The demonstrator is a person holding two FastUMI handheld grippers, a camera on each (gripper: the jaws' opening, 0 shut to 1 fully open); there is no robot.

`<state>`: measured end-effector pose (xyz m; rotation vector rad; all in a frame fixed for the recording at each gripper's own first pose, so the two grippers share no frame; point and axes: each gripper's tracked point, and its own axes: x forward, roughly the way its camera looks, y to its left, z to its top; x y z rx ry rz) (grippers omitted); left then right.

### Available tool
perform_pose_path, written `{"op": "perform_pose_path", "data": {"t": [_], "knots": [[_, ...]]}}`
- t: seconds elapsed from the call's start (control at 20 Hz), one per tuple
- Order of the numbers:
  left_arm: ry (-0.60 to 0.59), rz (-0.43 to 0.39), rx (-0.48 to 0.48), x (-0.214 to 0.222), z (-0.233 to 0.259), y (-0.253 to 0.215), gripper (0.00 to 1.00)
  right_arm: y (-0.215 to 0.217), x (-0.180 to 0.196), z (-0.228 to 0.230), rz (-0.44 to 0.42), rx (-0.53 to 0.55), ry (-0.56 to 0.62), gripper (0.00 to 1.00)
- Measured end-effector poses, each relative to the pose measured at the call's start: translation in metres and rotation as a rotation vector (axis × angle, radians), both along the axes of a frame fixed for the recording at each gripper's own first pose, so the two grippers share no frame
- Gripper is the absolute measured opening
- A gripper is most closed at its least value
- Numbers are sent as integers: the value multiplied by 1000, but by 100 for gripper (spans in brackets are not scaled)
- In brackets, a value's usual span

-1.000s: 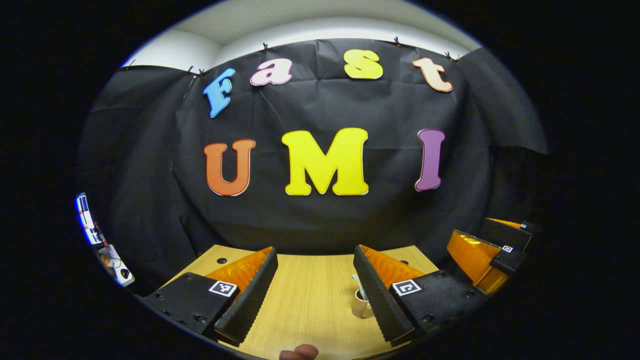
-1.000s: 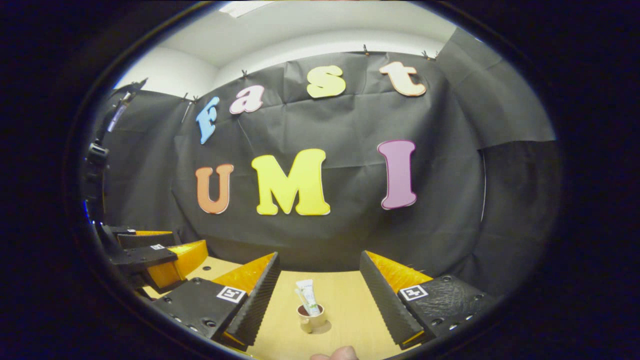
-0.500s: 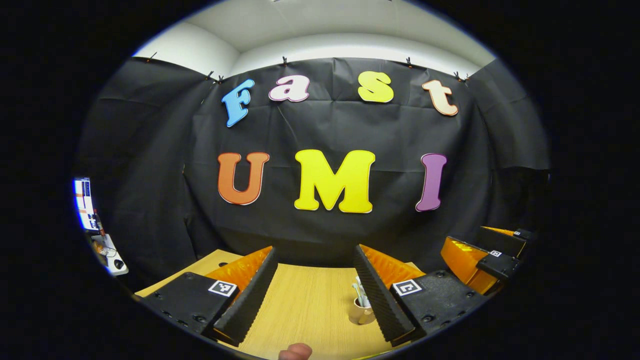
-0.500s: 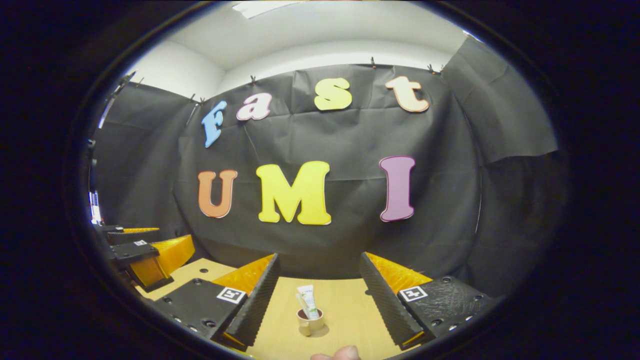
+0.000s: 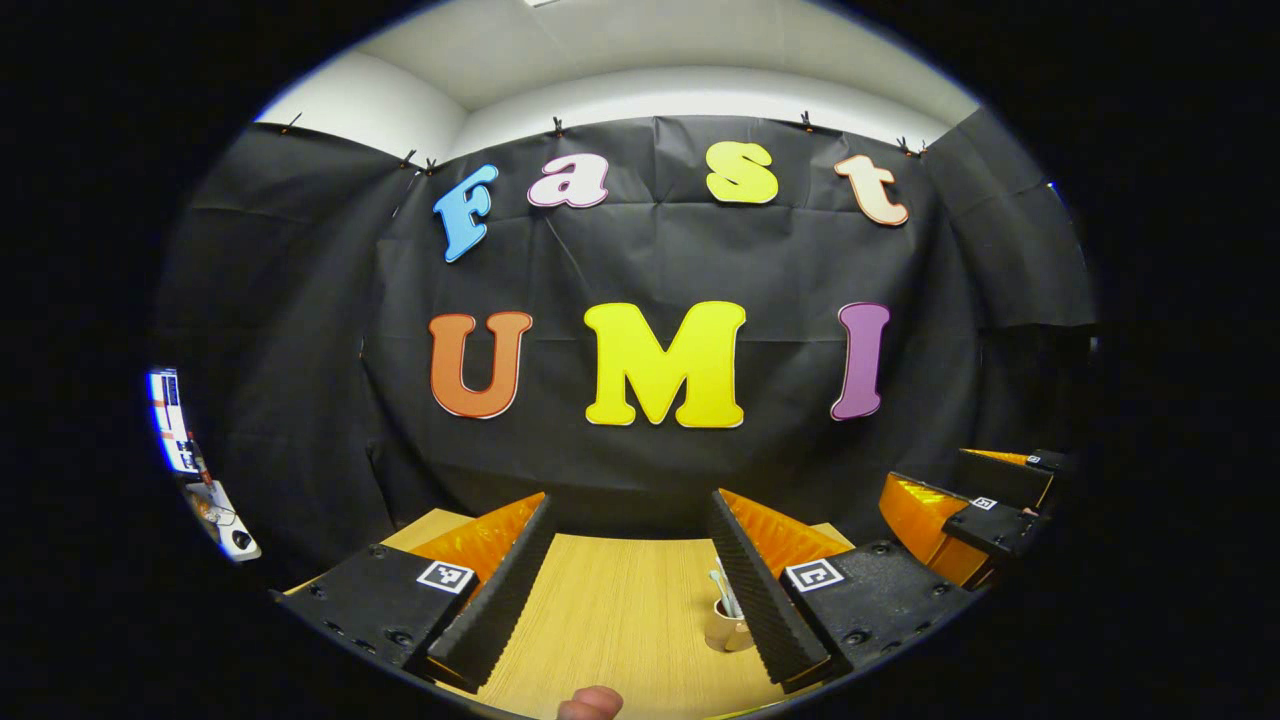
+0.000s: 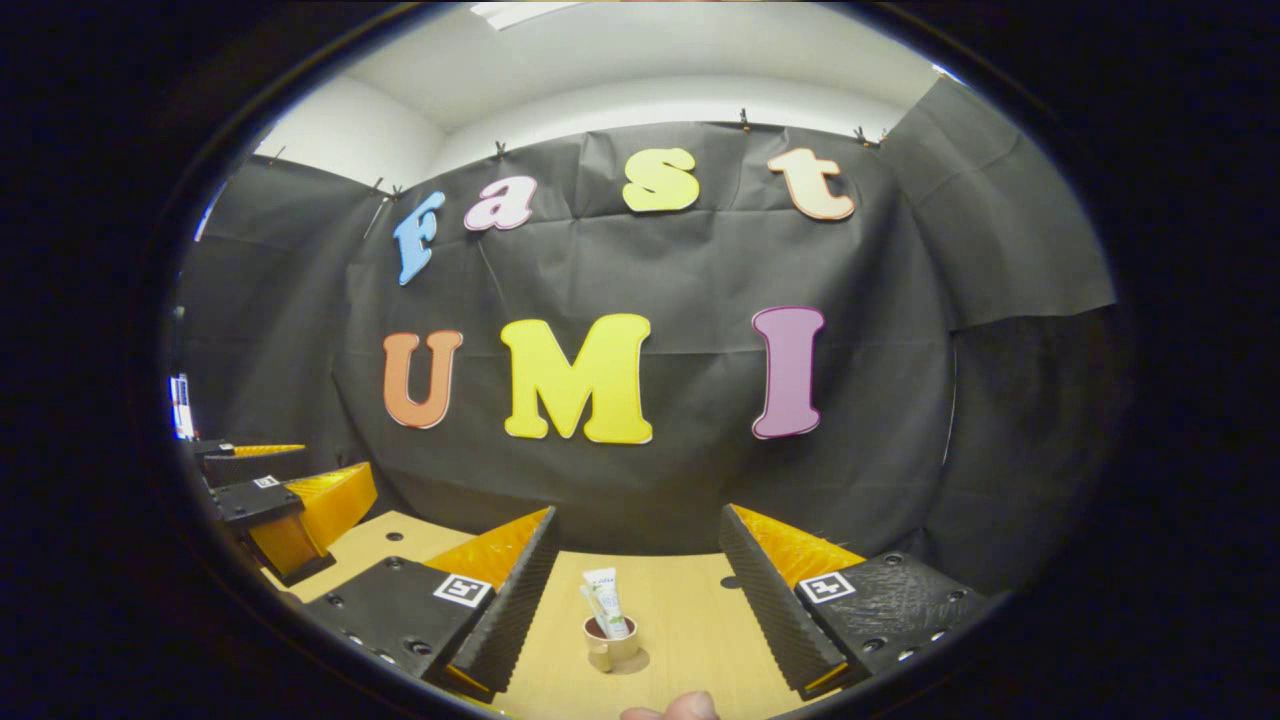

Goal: Put the toothbrush and toothpaste on the desktop into the cup, then pick up the cup and place it on the coaster on the desktop.

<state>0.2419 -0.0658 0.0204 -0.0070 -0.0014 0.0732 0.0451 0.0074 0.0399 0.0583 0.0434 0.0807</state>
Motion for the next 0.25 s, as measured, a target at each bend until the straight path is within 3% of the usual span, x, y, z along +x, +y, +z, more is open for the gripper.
{"op": "perform_pose_path", "data": {"t": [0.25], "knots": [[-8, 14, 19, 1, -5, -4, 97, -2, 3, 4, -4, 4, -9, 96]]}}
